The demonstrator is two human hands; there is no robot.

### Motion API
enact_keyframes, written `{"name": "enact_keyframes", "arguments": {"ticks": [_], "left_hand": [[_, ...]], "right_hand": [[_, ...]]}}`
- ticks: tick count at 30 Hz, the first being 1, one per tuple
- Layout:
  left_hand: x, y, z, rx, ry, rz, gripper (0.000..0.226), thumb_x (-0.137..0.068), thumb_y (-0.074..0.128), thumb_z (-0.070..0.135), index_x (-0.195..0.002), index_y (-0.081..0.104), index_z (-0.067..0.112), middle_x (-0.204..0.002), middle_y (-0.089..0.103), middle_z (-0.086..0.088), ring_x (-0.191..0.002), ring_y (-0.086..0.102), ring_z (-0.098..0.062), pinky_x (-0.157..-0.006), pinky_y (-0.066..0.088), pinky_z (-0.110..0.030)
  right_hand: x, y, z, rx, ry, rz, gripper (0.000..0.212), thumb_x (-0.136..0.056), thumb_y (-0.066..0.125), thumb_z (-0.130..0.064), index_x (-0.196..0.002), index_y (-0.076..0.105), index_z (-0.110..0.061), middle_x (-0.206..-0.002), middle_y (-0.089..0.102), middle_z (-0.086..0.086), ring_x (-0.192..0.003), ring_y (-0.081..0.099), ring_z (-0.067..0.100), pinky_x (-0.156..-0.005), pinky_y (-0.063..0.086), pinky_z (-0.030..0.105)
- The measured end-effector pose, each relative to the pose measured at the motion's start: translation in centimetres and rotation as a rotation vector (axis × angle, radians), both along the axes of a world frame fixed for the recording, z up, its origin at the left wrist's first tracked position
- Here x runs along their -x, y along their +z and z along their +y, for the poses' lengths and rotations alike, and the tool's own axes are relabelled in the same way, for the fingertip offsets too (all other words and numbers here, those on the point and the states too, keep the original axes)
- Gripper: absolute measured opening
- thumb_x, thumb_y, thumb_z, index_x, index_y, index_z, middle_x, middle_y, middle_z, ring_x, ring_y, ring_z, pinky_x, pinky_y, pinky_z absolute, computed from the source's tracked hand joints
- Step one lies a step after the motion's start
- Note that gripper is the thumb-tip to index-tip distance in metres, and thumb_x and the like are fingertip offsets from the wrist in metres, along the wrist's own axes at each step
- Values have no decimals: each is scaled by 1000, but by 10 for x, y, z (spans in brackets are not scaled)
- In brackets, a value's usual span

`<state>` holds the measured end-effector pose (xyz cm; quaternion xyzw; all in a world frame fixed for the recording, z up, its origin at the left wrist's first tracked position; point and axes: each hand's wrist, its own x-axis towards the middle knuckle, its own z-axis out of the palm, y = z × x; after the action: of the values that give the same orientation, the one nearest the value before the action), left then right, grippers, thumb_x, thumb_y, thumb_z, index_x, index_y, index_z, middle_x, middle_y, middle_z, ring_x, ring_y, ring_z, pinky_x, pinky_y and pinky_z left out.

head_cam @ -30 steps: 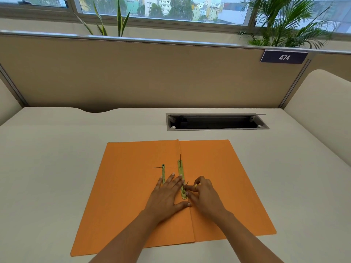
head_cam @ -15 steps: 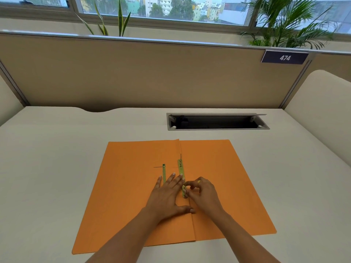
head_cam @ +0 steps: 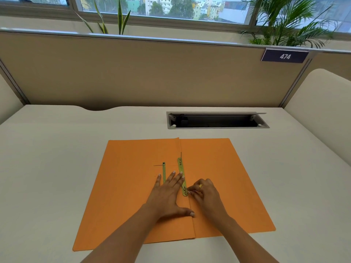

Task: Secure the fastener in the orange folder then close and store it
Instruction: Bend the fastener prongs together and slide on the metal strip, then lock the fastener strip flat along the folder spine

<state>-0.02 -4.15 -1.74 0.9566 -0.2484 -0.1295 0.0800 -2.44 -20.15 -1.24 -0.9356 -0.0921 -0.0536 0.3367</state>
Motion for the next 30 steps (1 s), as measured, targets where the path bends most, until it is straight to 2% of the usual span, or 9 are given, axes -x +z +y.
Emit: {"name": "enact_keyframes", "arguments": {"ticks": [4,9,13,16,19,22,25,27,30], "left_hand": [[0,0,0,-10,-3,2,125,-50,24,91,-148,-3,20,-159,-6,6,-145,-13,-11,-117,-9,-53],[0,4,-1,-27,-6,18,114,-66,43,83,-149,-2,18,-159,-6,6,-145,-12,-12,-117,-8,-54],[0,5,-2,-36,-8,17,111,-68,43,80,-149,-1,18,-159,-6,5,-145,-12,-12,-117,-8,-54],[0,4,-2,-40,-12,14,107,-72,43,77,-149,-1,17,-159,-6,4,-145,-11,-12,-117,-7,-54],[-1,2,-1,-40,-20,11,107,-70,39,79,-149,-1,17,-159,-5,4,-146,-10,-13,-116,-7,-55],[-1,1,-1,-41,-22,2,116,-56,21,84,-149,-1,18,-159,-4,5,-146,-9,-12,-115,-7,-54],[-1,0,0,-32,-16,-5,107,-68,34,80,-149,-1,19,-159,-5,5,-146,-9,-12,-116,-7,-54],[-1,-1,0,-30,-16,-7,107,-68,32,80,-149,-2,19,-159,-5,5,-145,-10,-12,-116,-7,-54],[0,0,-1,-15,-12,-3,120,-50,16,85,-149,-2,19,-159,-5,6,-145,-12,-11,-117,-7,-54]], "right_hand": [[4,-3,1,-7,24,-10,20,-88,56,-16,-100,70,-9,-94,62,9,-82,28,-6,-72,31,5],[7,-6,9,-29,-38,-9,19,-88,57,-15,-100,71,-9,-97,63,9,-88,36,7,-68,32,5],[7,-10,16,-54,-114,-3,20,-87,57,-12,-102,70,-7,-97,62,8,-89,37,8,-70,32,1],[7,-13,20,-37,-144,-10,21,-88,56,-14,-103,70,-7,-90,57,0,-89,37,8,-69,32,8],[9,-14,25,2,-167,-17,22,-89,55,-17,-104,70,-8,-96,60,4,-93,43,12,-73,35,15],[11,-15,26,40,-171,-26,23,-88,56,-21,-105,69,-12,-99,58,5,-95,48,12,-71,38,18],[15,-16,23,36,-113,-71,21,-87,58,-23,-101,70,-12,-93,60,5,-86,40,6,-69,38,21],[17,-14,18,-2,-51,-86,20,-84,60,-21,-96,72,-10,-88,62,6,-81,33,1,-68,35,19],[15,-13,11,-58,-13,-83,17,-81,63,-19,-91,73,-10,-82,62,2,-80,33,-6,-69,33,7]]}}
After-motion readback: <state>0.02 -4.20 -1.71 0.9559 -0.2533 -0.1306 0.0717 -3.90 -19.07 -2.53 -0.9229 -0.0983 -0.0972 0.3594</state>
